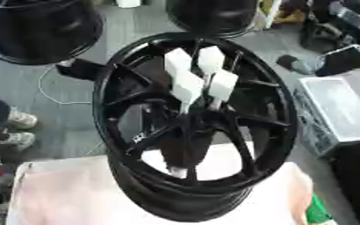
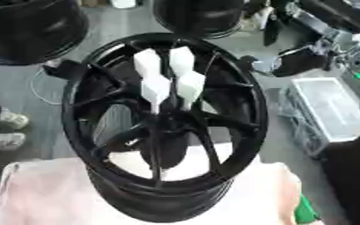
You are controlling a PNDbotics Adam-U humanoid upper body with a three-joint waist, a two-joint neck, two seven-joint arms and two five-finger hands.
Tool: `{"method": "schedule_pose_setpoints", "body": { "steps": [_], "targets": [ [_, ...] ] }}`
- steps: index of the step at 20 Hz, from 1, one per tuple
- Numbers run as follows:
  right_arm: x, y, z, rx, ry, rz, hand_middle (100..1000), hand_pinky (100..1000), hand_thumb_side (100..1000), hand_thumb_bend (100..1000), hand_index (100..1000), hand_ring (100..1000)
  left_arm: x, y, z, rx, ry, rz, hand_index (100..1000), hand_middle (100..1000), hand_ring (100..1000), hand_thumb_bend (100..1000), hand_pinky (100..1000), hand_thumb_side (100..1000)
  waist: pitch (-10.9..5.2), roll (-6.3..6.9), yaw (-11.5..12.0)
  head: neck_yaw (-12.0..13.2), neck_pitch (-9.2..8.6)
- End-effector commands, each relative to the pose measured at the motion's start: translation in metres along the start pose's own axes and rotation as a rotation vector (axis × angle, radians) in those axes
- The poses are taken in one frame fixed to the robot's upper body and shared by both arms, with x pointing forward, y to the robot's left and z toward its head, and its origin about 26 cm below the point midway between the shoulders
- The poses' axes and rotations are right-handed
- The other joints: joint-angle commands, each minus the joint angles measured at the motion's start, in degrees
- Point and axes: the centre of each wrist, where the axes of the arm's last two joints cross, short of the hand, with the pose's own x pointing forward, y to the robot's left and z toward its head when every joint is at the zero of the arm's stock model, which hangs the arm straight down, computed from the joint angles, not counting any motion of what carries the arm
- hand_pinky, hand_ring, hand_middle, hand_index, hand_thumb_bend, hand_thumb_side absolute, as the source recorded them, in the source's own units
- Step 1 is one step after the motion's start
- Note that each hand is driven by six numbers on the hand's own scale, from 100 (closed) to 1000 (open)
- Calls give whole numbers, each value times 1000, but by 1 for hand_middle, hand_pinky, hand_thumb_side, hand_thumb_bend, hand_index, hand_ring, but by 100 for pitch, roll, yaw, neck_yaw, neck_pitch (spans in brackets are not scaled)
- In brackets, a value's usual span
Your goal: Pull the pin out of the wheel hub.
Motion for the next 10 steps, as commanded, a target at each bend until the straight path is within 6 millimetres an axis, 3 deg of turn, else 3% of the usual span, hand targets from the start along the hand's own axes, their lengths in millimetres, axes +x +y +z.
{"method": "schedule_pose_setpoints", "body": {
  "steps": [1, 10],
  "targets": [
    [6, -17, -1, 26, -14, 53, 766, 457, 269, 425, 879, 456, 8, 2, 0, -10, -18, -27, 687, 628, 627, 274, 542, 995, -77, 19, 2, -4, -11],
    [11, -20, -12, 105, -37, 63, 763, 452, 271, 439, 881, 449, 10, 2, -1, -8, -25, -32, 686, 627, 626, 274, 541, 994, -50, 14, 30, -4, -11]
  ]
}}
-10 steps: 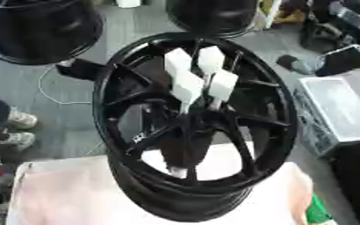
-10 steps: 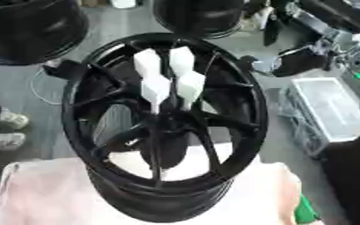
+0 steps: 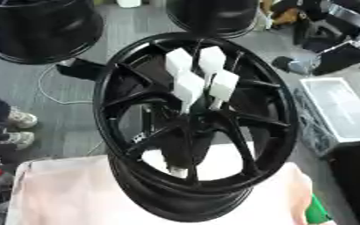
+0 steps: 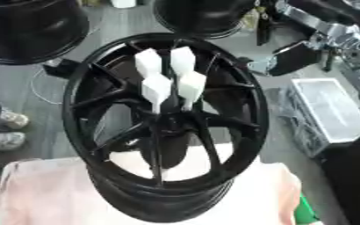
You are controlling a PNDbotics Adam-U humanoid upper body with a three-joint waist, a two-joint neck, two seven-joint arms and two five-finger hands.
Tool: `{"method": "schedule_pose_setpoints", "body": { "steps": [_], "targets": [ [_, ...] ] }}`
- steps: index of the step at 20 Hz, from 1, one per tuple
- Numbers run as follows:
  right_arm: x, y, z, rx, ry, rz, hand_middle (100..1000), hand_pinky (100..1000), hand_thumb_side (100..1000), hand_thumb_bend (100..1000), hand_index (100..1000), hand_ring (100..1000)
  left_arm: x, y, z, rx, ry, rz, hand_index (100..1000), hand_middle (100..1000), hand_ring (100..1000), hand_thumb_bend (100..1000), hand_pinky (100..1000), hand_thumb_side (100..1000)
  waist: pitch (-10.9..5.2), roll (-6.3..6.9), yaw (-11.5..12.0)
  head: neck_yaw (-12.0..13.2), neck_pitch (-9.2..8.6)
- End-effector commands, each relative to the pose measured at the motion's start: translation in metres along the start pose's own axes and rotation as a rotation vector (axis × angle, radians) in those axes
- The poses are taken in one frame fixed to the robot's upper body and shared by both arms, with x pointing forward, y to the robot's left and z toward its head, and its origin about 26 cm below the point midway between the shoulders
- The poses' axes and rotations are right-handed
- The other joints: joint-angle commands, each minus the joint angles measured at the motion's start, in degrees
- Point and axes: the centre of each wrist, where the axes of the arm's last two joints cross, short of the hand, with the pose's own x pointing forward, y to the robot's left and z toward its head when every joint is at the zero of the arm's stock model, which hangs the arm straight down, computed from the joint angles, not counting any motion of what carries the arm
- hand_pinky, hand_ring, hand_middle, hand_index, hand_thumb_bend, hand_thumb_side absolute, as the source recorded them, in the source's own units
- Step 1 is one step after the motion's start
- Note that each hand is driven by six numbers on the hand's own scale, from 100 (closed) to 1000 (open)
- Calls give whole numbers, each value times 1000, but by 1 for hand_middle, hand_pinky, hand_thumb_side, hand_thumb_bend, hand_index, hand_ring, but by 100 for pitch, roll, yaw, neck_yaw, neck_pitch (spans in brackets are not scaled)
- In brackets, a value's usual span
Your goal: Pull the pin out of the wheel hub.
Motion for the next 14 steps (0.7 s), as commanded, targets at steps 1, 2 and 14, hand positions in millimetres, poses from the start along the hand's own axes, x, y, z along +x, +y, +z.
{"method": "schedule_pose_setpoints", "body": {
  "steps": [1, 2, 14],
  "targets": [
    [3, -15, -2, 51, -3, 46, 767, 452, 275, 425, 882, 449, 10, 1, -1, -10, -24, -29, 686, 628, 627, 275, 541, 994, -57, 11, -1, -4, -11],
    [3, -15, -4, 76, -5, 49, 767, 452, 275, 425, 883, 448, 9, 1, -1, -12, -21, -30, 686, 627, 626, 274, 541, 994, -60, 12, 4, -19, -11],
    [-2, -11, -33, 310, -7, 68, 769, 441, 286, 429, 893, 428, 9, 0, -2, -23, -21, -34, 686, 627, 626, 275, 540, 993, -47, 29, 33, -53, -11]
  ]
}}
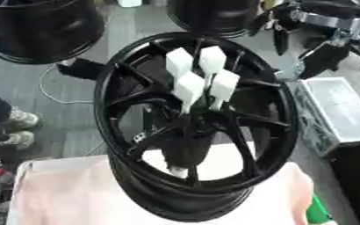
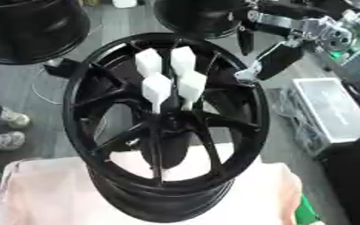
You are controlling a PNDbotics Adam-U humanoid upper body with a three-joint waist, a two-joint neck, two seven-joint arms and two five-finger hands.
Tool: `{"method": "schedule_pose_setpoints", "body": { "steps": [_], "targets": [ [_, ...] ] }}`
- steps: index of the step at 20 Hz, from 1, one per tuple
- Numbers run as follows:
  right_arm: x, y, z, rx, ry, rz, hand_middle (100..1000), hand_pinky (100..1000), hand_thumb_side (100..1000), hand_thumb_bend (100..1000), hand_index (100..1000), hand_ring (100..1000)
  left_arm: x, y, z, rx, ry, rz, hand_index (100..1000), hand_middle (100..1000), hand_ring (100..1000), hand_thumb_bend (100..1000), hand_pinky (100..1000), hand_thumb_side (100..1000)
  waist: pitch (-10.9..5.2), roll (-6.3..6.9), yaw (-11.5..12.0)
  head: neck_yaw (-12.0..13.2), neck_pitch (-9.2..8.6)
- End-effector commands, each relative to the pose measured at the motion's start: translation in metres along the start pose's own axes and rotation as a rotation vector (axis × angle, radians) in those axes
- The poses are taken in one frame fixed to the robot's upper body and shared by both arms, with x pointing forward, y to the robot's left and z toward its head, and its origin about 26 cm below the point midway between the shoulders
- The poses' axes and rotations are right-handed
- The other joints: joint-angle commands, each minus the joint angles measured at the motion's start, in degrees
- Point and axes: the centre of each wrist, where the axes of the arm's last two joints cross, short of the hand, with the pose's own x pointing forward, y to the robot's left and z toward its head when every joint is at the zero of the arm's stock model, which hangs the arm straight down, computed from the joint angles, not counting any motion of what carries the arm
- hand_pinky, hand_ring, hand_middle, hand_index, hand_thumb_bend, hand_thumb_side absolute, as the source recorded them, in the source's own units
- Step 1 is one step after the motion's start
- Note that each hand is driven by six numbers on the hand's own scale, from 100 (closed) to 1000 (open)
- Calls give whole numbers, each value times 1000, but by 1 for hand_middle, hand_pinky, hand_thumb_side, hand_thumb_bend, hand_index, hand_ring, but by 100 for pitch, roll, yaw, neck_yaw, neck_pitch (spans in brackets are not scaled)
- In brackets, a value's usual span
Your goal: Pull the pin out of the wheel hub.
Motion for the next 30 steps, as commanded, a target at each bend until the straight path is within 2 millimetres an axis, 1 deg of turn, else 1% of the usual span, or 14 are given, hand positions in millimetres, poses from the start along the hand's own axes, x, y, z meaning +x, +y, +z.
{"method": "schedule_pose_setpoints", "body": {
  "steps": [1, 8, 14, 26, 30],
  "targets": [
    [-2, -9, -1, 43, 21, 38, 768, 440, 290, 432, 893, 428, 9, 1, -1, -13, -20, -30, 686, 628, 626, 274, 540, 993, -51, 12, 1, -22, -11],
    [-4, -10, -15, 110, 20, 58, 766, 439, 326, 457, 896, 422, 8, 2, -1, -13, -18, -30, 686, 628, 626, 276, 540, 993, -62, 14, 6, -20, -11],
    [-4, -11, -23, 149, 14, 74, 761, 437, 334, 458, 896, 418, 8, 2, -1, -14, -14, -29, 686, 628, 626, 277, 540, 992, -81, 4, 4, -14, -11],
    [-2, -9, -31, 199, 1, 99, 760, 437, 319, 443, 895, 414, 7, 1, -1, -16, -12, -29, 686, 629, 626, 279, 540, 992, -77, -11, 15, -8, -11],
    [-1, -11, -34, 204, -6, 113, 761, 437, 298, 420, 893, 413, 8, 1, -1, -18, -12, -29, 686, 629, 626, 279, 539, 992, -57, -6, 37, -14, -11]
  ]
}}
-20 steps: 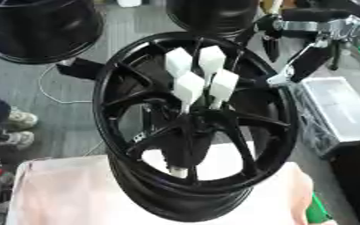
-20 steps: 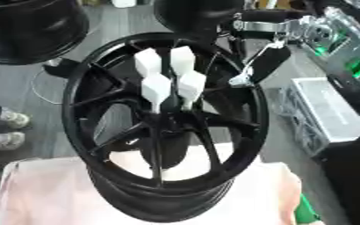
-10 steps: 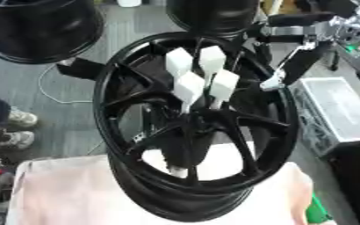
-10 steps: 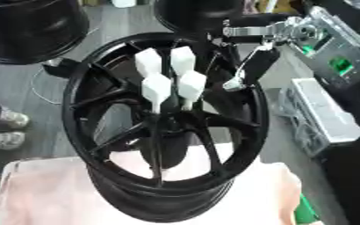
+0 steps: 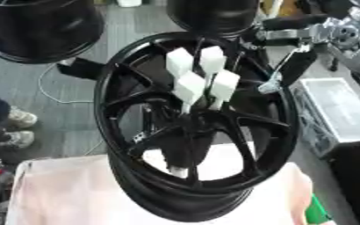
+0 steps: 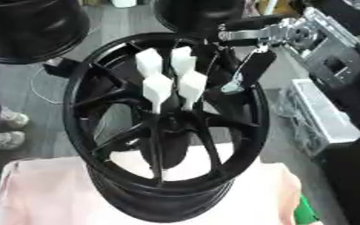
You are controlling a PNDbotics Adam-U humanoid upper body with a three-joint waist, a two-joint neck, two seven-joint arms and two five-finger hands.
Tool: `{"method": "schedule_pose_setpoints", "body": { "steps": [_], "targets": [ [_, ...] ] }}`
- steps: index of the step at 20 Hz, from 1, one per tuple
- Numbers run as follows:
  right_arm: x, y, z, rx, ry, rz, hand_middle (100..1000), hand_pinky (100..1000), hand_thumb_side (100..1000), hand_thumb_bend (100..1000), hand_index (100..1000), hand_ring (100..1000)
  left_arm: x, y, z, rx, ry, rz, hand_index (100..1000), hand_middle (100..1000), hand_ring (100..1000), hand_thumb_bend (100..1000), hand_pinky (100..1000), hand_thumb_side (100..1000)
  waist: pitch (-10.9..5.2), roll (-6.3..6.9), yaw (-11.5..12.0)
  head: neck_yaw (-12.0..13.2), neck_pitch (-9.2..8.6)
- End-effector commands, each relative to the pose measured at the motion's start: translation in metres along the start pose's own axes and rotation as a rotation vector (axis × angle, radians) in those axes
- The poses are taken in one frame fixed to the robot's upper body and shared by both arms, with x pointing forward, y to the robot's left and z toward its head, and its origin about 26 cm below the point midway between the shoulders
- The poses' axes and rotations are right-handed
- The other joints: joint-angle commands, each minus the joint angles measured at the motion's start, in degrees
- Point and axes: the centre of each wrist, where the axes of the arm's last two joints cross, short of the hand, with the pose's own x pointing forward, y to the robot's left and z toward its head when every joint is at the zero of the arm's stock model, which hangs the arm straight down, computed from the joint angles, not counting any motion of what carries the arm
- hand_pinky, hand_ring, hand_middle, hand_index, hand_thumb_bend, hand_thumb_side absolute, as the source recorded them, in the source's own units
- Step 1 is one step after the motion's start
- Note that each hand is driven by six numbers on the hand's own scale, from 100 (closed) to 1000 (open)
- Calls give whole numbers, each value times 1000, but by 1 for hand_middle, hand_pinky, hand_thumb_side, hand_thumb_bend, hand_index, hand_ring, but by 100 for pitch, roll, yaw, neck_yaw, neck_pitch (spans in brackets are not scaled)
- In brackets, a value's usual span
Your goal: Pull the pin out of the wheel hub.
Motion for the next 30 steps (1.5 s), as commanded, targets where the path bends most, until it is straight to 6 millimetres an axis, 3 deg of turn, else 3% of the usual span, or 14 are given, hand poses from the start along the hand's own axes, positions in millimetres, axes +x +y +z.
{"method": "schedule_pose_setpoints", "body": {
  "steps": [1, 30],
  "targets": [
    [1, -11, 5, -11, 13, 38, 761, 436, 294, 417, 893, 412, 8, 2, -1, -8, -18, -30, 686, 629, 626, 279, 540, 992, -53, 20, 12, -2, -11],
    [-2, -10, -4, 40, 16, 88, 755, 425, 233, 364, 881, 398, 13, 0, -5, -24, -39, -36, 686, 628, 625, 278, 539, 991, 43, 24, 224, -26, -11]
  ]
}}
